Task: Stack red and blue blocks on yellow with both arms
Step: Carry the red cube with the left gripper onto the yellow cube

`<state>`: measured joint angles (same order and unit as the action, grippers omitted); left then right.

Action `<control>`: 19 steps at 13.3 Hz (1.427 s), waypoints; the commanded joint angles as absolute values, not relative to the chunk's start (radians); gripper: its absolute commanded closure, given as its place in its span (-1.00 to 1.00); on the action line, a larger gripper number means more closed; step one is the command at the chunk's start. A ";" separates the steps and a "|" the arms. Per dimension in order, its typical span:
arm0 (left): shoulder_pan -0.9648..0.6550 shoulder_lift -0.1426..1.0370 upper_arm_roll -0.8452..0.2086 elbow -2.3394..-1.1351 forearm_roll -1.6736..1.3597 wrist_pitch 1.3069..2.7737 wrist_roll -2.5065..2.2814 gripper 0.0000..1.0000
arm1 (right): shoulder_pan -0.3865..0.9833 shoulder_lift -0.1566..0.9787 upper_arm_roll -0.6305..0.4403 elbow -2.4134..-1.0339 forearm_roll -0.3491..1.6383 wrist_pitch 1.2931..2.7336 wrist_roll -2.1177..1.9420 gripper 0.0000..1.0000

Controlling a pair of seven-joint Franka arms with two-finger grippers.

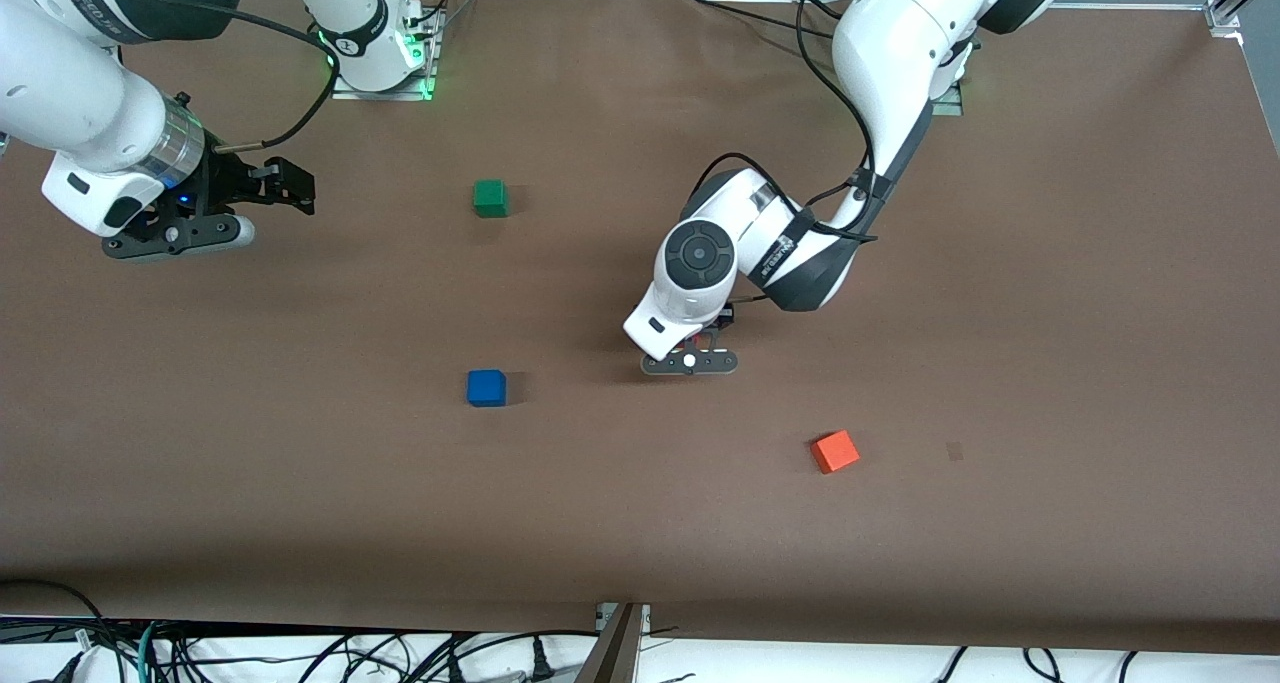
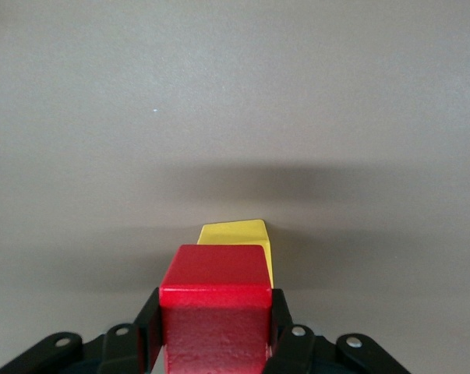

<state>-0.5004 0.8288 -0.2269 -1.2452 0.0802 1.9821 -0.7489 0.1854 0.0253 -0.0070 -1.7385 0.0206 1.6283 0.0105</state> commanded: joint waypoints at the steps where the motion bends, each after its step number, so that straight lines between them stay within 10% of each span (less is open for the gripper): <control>1: -0.525 0.856 -0.209 -1.200 0.077 1.976 -0.770 0.80 | 0.186 0.017 -0.006 -1.740 0.023 1.618 0.026 -1.00; 17: -0.525 0.876 -0.209 -1.201 0.077 1.991 -0.811 0.72 | 0.186 0.063 -0.008 -1.733 0.015 1.620 0.021 -1.00; 18: -0.525 0.877 -0.209 -1.201 0.077 1.991 -0.811 0.46 | 0.184 0.064 -0.009 -1.733 0.015 1.620 0.018 -1.00; 19: -0.525 0.876 -0.209 -1.201 0.077 1.991 -0.811 -0.25 | 0.184 0.064 -0.009 -1.733 0.014 1.620 0.023 -1.00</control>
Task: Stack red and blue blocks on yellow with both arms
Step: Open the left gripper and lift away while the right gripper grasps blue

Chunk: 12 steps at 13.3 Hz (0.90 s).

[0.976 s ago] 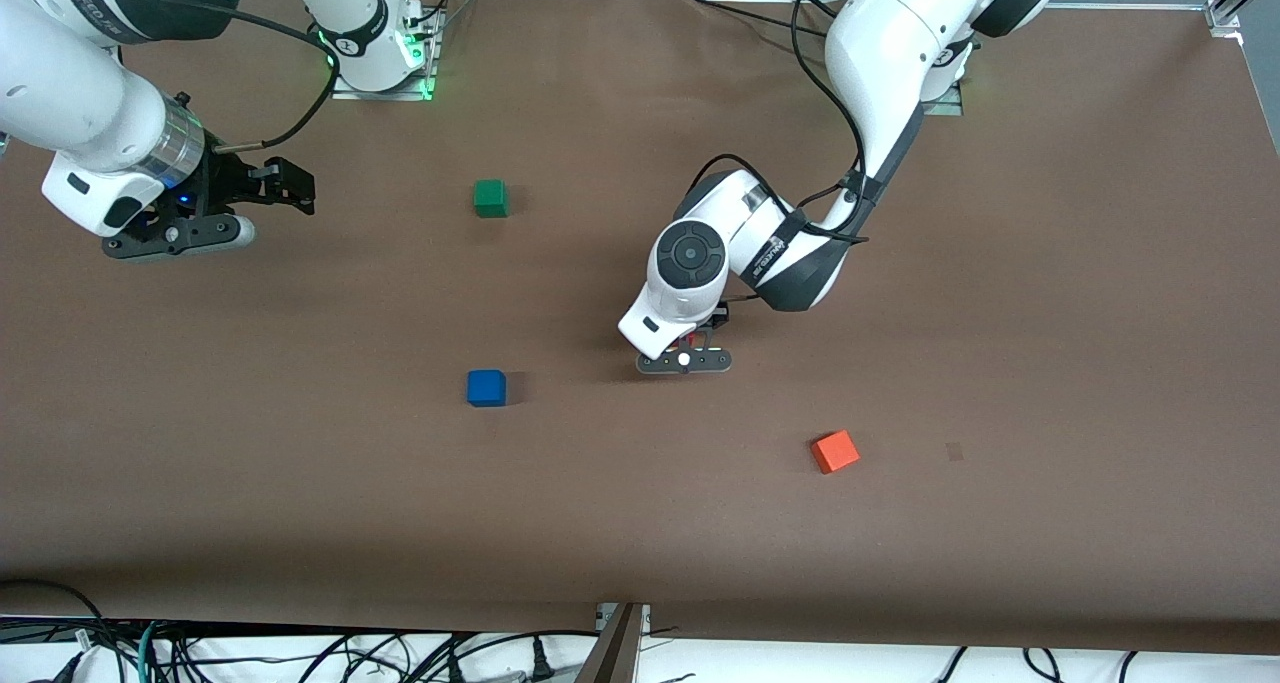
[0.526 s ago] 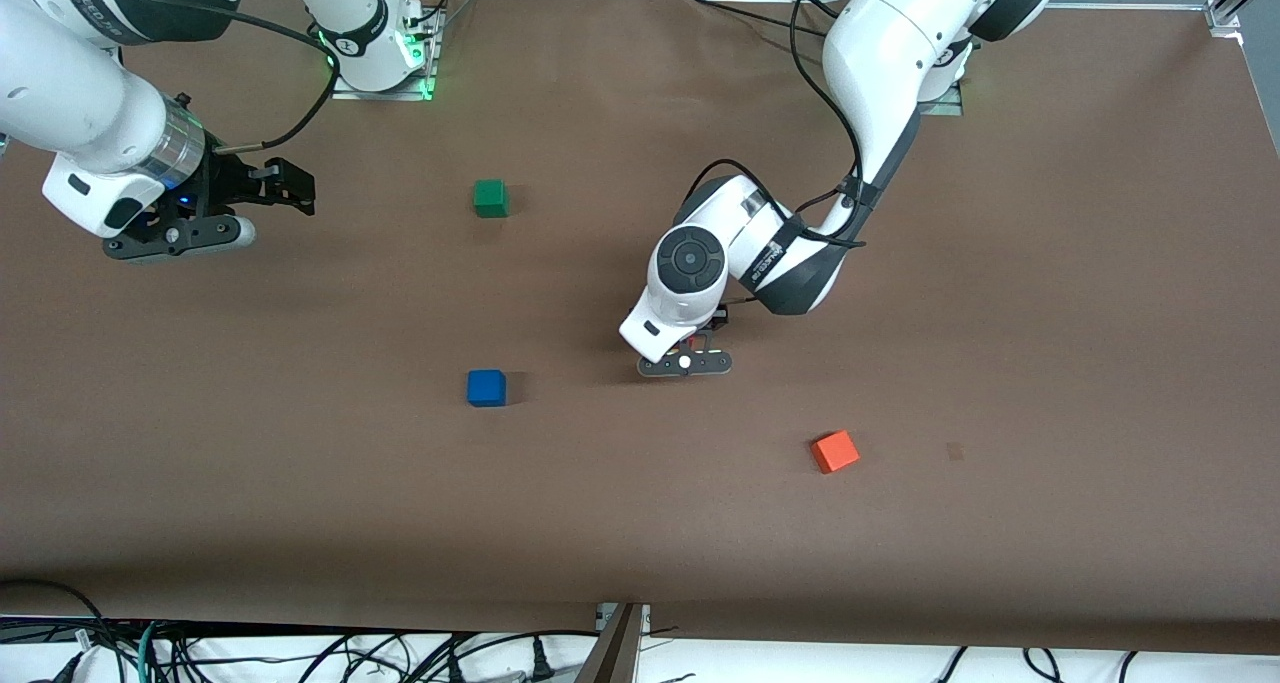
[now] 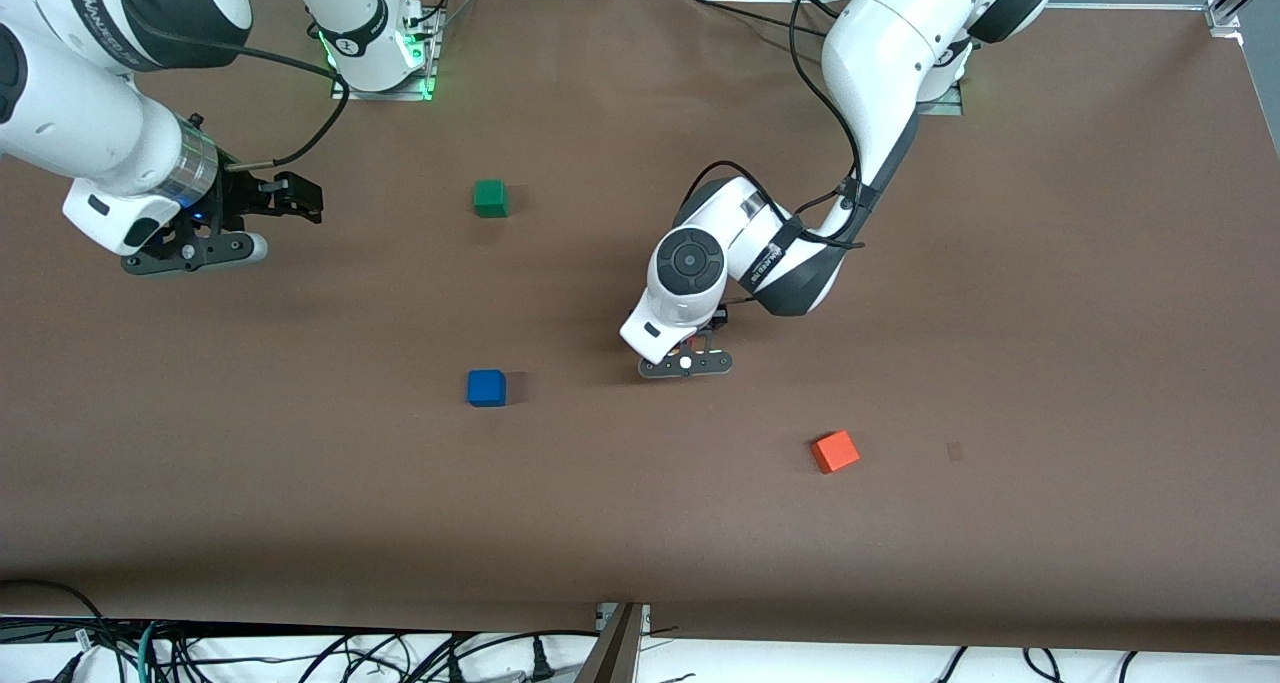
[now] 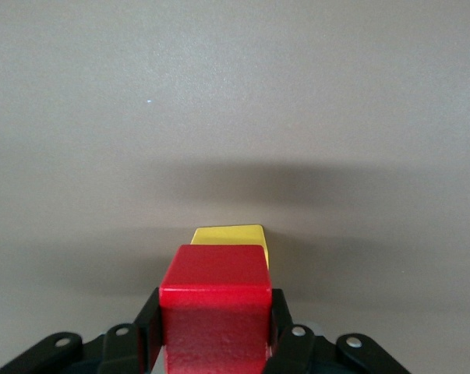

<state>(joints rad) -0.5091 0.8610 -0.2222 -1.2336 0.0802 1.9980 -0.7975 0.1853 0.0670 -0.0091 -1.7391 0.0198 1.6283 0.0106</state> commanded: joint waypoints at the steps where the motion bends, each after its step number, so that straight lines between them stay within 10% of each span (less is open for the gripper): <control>1: -0.523 0.876 -0.209 -1.200 0.078 1.991 -0.799 -0.99 | 0.180 0.064 -0.009 -1.732 0.014 1.631 0.018 -1.00; 12: -0.367 0.750 -0.210 -1.193 0.077 1.898 -0.702 -1.00 | 0.129 0.409 -0.014 -1.514 -0.006 1.784 -0.005 -1.00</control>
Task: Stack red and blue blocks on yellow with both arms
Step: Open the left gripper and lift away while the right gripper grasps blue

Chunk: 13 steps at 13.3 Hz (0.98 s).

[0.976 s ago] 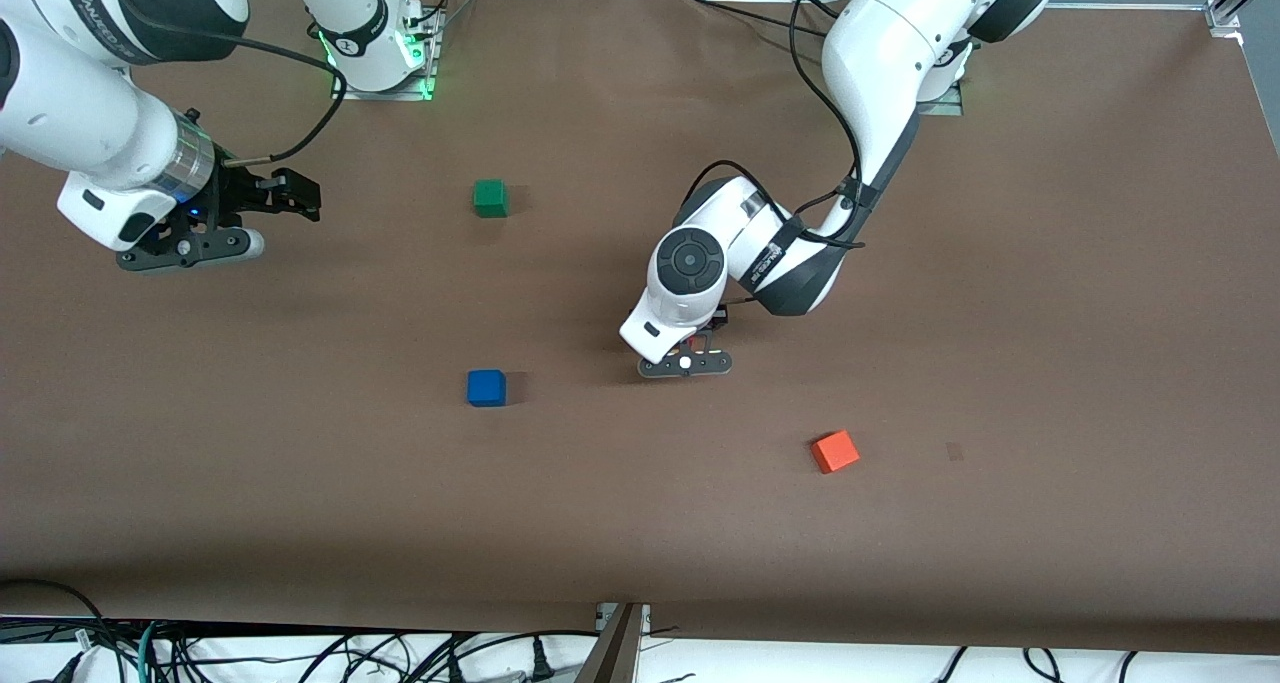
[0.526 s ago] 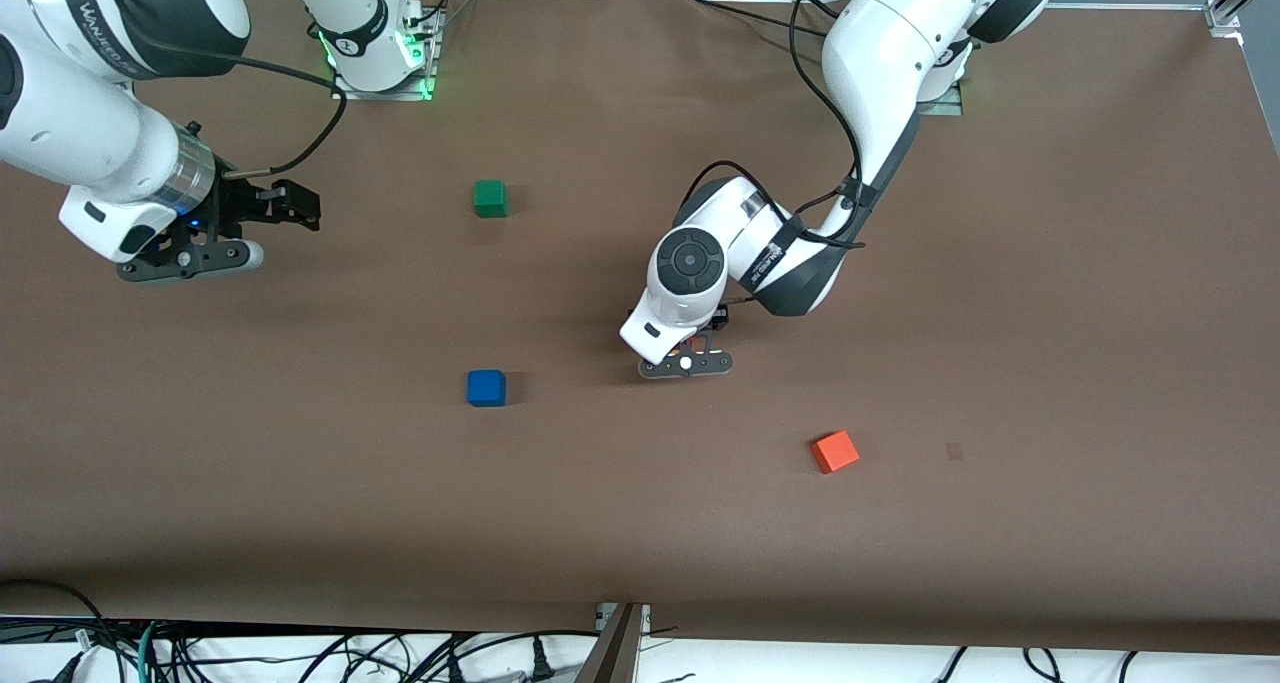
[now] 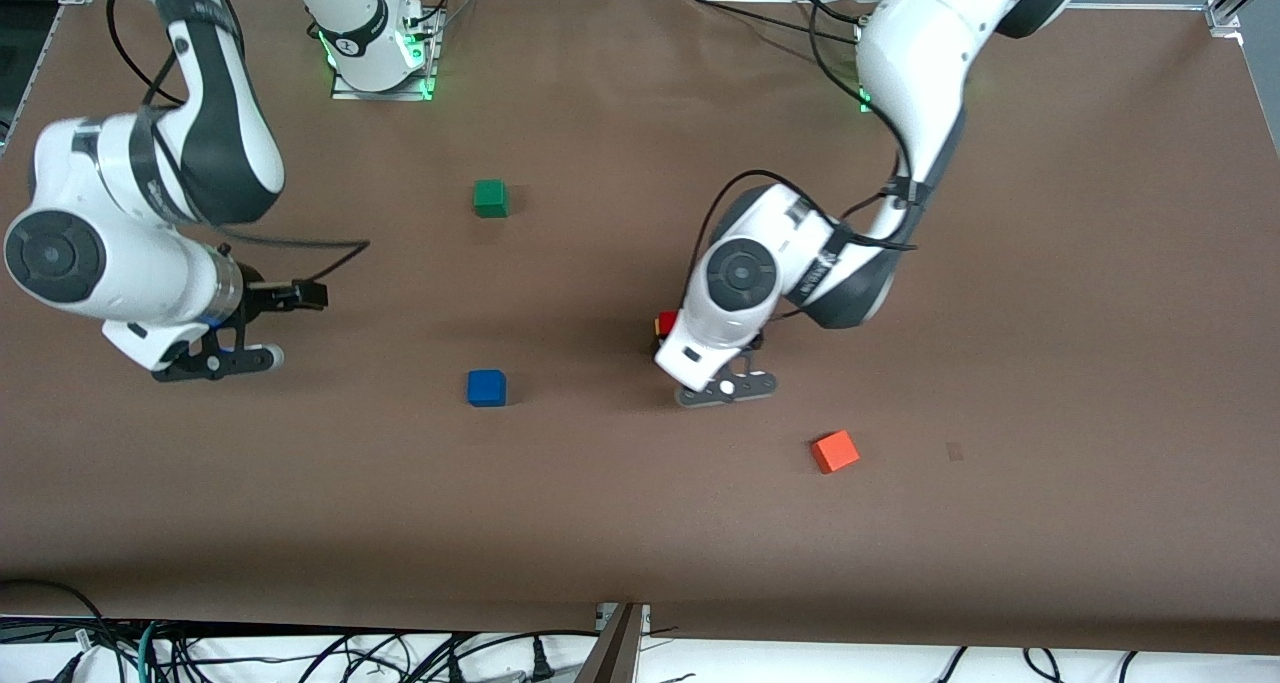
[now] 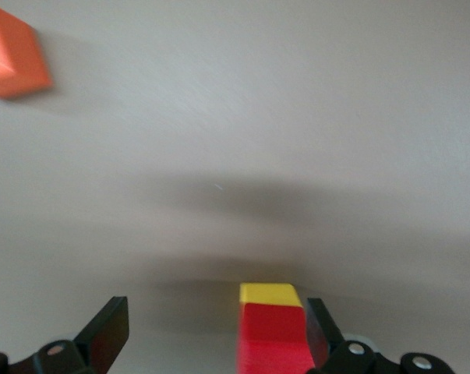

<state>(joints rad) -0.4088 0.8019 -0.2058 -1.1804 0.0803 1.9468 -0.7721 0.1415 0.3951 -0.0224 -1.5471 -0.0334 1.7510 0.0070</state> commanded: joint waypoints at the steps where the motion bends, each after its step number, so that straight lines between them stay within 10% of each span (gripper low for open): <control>1: -0.332 0.735 -0.212 -1.193 0.077 1.873 -0.643 -1.00 | 0.126 0.425 -0.012 -1.513 0.024 1.848 -0.003 -1.00; 13: 0.037 0.523 -0.215 -1.192 0.067 1.622 -0.301 -1.00 | 0.379 0.702 -0.006 -1.474 0.080 2.390 0.360 -1.00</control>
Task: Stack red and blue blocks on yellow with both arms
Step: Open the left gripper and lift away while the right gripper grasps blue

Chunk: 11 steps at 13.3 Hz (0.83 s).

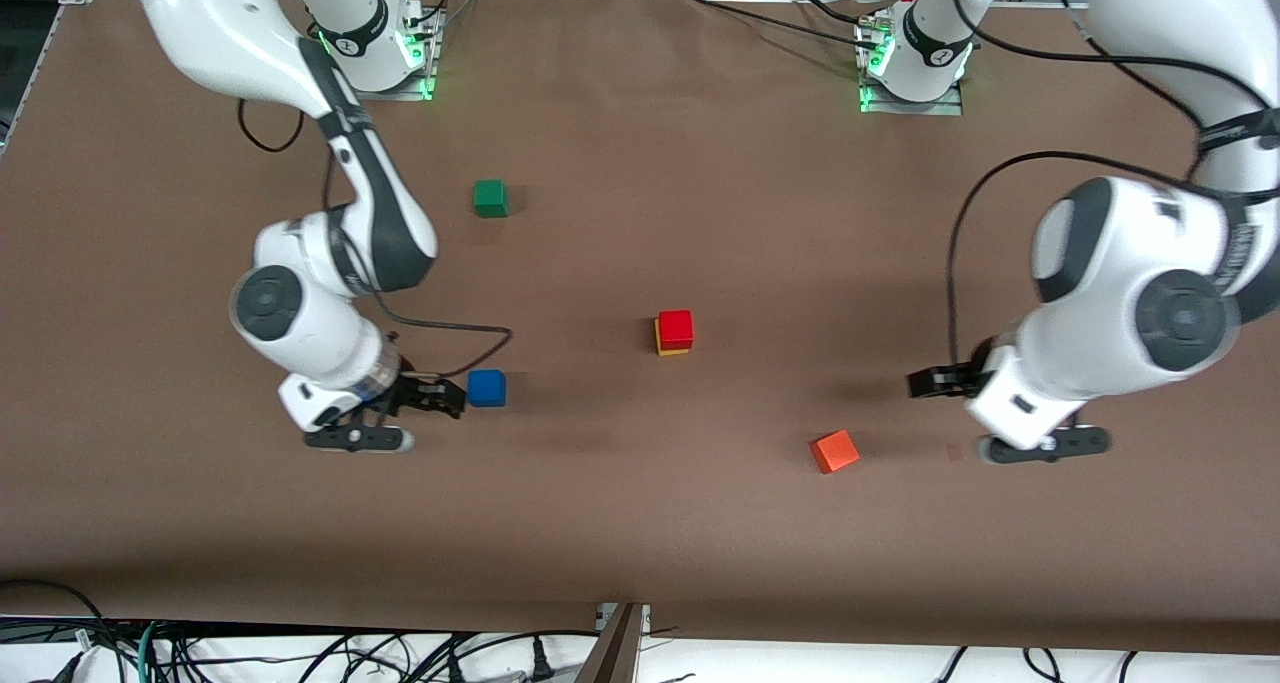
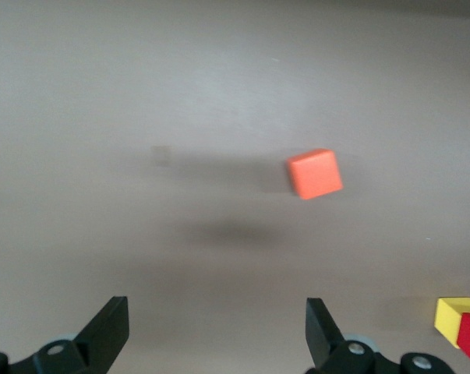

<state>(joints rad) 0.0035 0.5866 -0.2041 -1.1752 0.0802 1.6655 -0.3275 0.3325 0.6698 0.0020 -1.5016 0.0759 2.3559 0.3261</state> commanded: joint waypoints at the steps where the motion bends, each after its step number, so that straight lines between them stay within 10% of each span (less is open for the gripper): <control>1: 0.050 0.494 -0.207 -1.193 0.069 1.617 -0.301 -1.00 | 0.388 0.716 -0.008 -1.485 0.068 2.410 0.357 -1.00; 11: 0.158 0.161 -0.141 -1.278 -0.069 1.404 -0.282 -1.00 | 0.399 0.716 -0.014 -1.703 0.015 2.554 0.420 -0.97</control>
